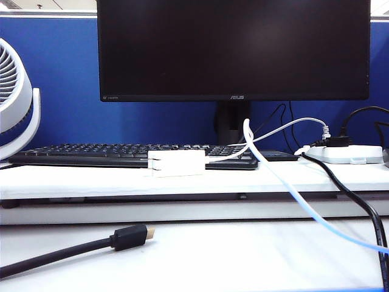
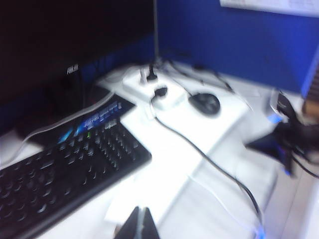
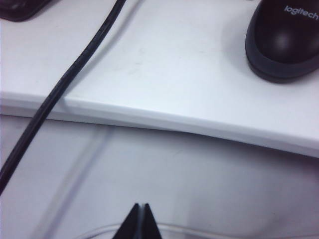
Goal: Pick up the Type-C charging cable and the charging base, insert one end of the Type-C charger into the corresponding slot on the base, and finally place the plugged-in charger back on the table.
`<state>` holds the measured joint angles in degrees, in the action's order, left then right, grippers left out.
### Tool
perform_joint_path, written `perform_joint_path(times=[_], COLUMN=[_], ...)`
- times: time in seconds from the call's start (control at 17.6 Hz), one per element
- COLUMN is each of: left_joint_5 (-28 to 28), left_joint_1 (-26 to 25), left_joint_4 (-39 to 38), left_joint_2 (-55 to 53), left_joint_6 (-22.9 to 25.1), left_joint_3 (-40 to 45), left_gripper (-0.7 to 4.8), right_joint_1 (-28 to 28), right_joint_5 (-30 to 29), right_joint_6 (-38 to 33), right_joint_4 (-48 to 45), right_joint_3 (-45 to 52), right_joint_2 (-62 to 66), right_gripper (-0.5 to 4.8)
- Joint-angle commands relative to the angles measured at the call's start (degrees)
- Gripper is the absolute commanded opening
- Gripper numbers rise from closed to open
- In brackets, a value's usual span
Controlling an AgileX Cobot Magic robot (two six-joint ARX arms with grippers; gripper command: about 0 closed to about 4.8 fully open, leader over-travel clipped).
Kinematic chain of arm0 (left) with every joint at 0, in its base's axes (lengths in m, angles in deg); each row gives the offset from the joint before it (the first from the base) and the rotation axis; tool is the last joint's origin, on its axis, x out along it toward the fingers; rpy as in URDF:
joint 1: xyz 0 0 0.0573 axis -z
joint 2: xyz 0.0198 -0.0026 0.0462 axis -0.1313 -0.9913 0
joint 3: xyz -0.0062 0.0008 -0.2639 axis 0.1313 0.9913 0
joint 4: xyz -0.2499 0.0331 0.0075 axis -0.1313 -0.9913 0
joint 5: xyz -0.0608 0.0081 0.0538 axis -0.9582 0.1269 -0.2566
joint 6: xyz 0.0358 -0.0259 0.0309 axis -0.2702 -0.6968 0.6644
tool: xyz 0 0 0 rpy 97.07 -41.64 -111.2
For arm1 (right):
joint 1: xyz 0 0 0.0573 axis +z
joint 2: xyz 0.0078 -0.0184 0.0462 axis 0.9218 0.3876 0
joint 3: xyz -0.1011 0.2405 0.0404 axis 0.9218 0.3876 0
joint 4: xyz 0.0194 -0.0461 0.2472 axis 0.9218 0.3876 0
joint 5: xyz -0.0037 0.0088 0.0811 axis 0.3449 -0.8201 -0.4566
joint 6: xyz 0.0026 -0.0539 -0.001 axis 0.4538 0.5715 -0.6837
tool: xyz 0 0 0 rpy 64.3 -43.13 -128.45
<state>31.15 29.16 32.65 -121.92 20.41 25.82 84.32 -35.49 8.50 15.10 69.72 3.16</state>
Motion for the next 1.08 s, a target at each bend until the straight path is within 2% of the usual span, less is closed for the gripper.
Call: perform_joint_path(times=[0.06, 0.28, 0.46, 0.68, 0.8, 1.08], left_joint_5=[0.24, 5.09, 9.92, 11.93, 11.34, 11.32], left_joint_1=[0.02, -0.24, -3.56, -13.75, -19.26, -28.37], left_joint_4=[17.70, 24.90, 30.91, 30.38, 30.18, 29.07], left_joint_2=[-1.14, -1.64, 3.74, 15.74, 20.46, 28.37], left_joint_6=[-2.34, -5.79, -6.12, -5.88, -5.92, -5.92], left_joint_3=[12.15, 23.69, 32.09, 41.94, 45.00, 49.05], left_gripper=[-0.06, -0.06, -0.06, -0.06, -0.06, -0.06], right_joint_1=[0.09, 0.09, 0.09, 0.09, 0.09, 0.09], right_joint_5=[-0.17, -0.17, -0.11, -0.11, -0.15, -0.15], right_joint_6=[-0.17, -0.17, -0.17, -0.15, -0.15, -0.15], right_joint_4=[-0.55, -0.57, -0.55, -0.57, -0.57, -0.57], right_joint_3=[-0.26, -0.26, -0.26, -0.26, -0.26, -0.26], right_joint_2=[-0.13, -0.13, -0.15, -0.15, -0.15, -0.15], right_gripper=[-0.06, -0.06, -0.06, -0.06, -0.06, -0.06])
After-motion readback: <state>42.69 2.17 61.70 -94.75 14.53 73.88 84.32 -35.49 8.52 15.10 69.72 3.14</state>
